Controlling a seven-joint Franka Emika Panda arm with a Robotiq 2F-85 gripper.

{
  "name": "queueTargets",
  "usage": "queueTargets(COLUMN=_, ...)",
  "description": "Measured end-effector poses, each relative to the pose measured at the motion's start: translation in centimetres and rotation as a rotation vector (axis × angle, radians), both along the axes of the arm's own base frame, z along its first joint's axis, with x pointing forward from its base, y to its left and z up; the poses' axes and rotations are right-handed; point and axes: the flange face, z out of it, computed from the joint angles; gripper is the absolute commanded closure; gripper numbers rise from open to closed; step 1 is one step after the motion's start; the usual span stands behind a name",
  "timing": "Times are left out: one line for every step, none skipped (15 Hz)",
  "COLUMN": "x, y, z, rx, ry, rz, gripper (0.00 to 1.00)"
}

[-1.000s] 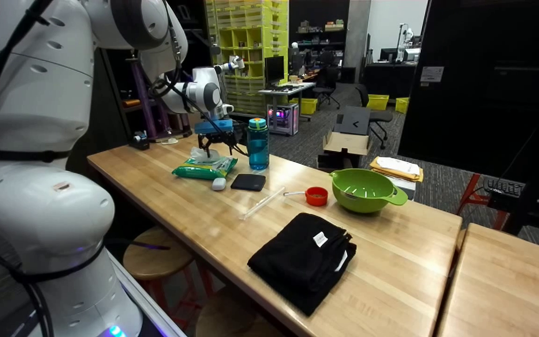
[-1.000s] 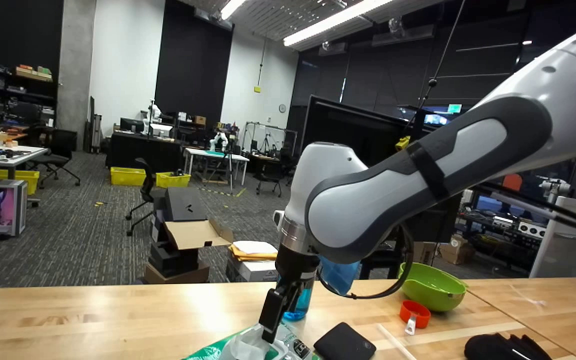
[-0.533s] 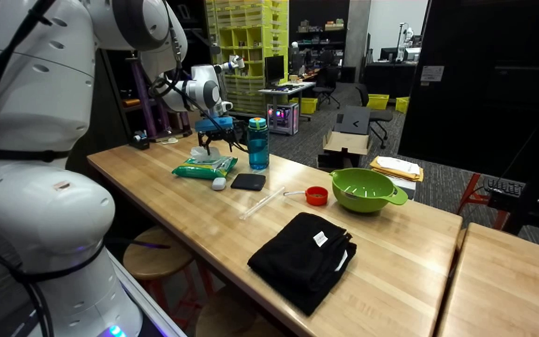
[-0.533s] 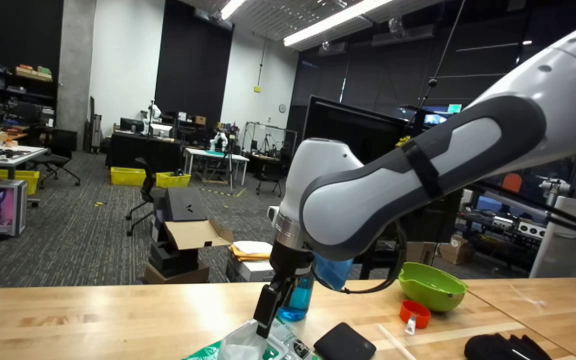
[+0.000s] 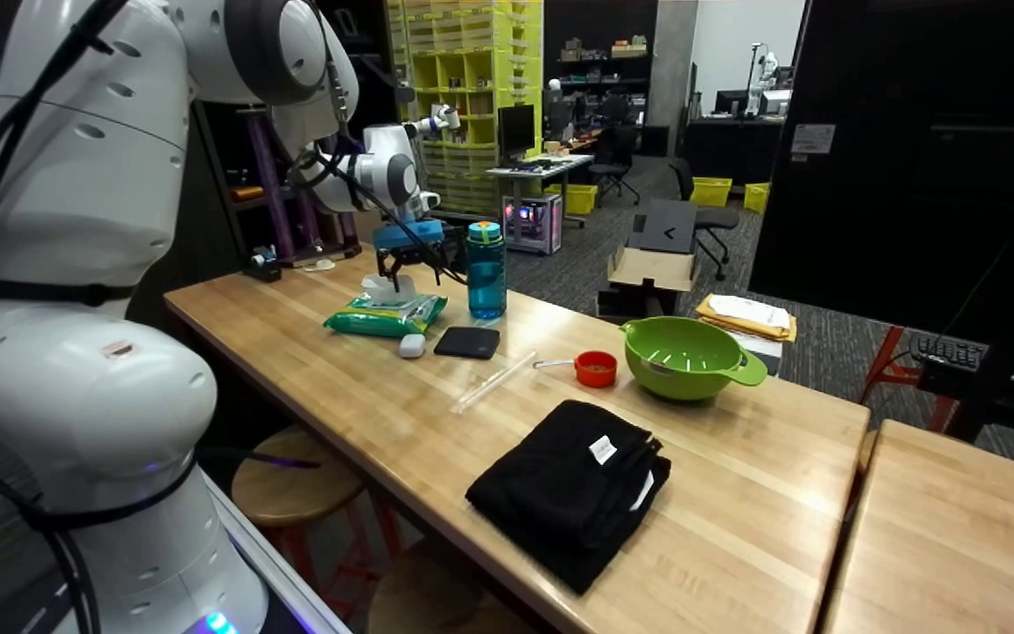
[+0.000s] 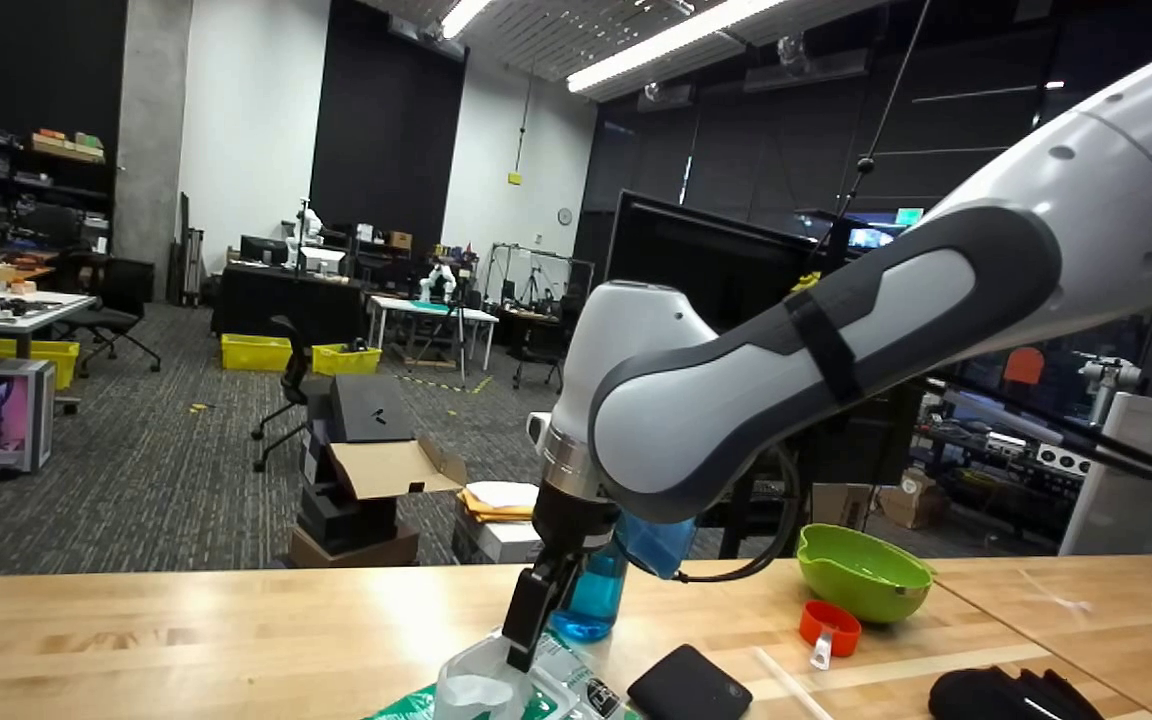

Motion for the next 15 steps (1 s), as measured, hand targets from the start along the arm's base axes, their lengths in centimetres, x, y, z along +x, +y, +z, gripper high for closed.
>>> queueTargets(x=0.2, y=-0.1, z=0.0, rx=-0.003, ry=-0.004, rz=0.003, gripper=0.0)
queueTargets(x=0.4, y=-0.1, z=0.1, rx=-0.008, ry=-0.01, rz=0.007, gripper=0.0)
queueTargets(x=0.6, y=-0.2, z=0.1, rx=-0.013, ry=-0.016, rz=0.01, gripper=0.0)
queueTargets(x=0.8, y=-0.3, z=0.2, rx=-0.019, ry=-0.022, rz=0.013, gripper=0.0)
queueTargets(x=1.0, y=-0.4, z=0.3, rx=-0.025, ry=-0.028, rz=0.017, gripper=0.0)
queueTargets(x=1.1, y=-0.5, z=0.4, rx=-0.03, ry=-0.034, rz=0.02, gripper=0.0)
queueTargets(x=1.3, y=-0.5, z=0.4, rx=-0.033, ry=-0.038, rz=0.023, gripper=0.0)
queueTargets(x=1.4, y=-0.6, z=0.4, rx=-0.035, ry=-0.04, rz=0.027, gripper=0.0)
queueTargets(x=1.6, y=-0.6, z=0.4, rx=-0.036, ry=-0.041, rz=0.032, gripper=0.0)
queueTargets(x=1.7, y=-0.6, z=0.4, rx=-0.036, ry=-0.042, rz=0.038, gripper=0.0)
queueTargets(x=1.8, y=-0.6, z=0.3, rx=-0.037, ry=-0.042, rz=0.043, gripper=0.0)
queueTargets(x=1.9, y=-0.5, z=0.3, rx=-0.037, ry=-0.043, rz=0.051, gripper=0.0)
queueTargets(x=2.1, y=-0.5, z=0.2, rx=-0.037, ry=-0.043, rz=0.058, gripper=0.0)
queueTargets(x=2.2, y=-0.5, z=0.1, rx=-0.038, ry=-0.043, rz=0.065, gripper=0.0)
queueTargets(x=2.3, y=-0.4, z=0.0, rx=-0.038, ry=-0.043, rz=0.073, gripper=0.0)
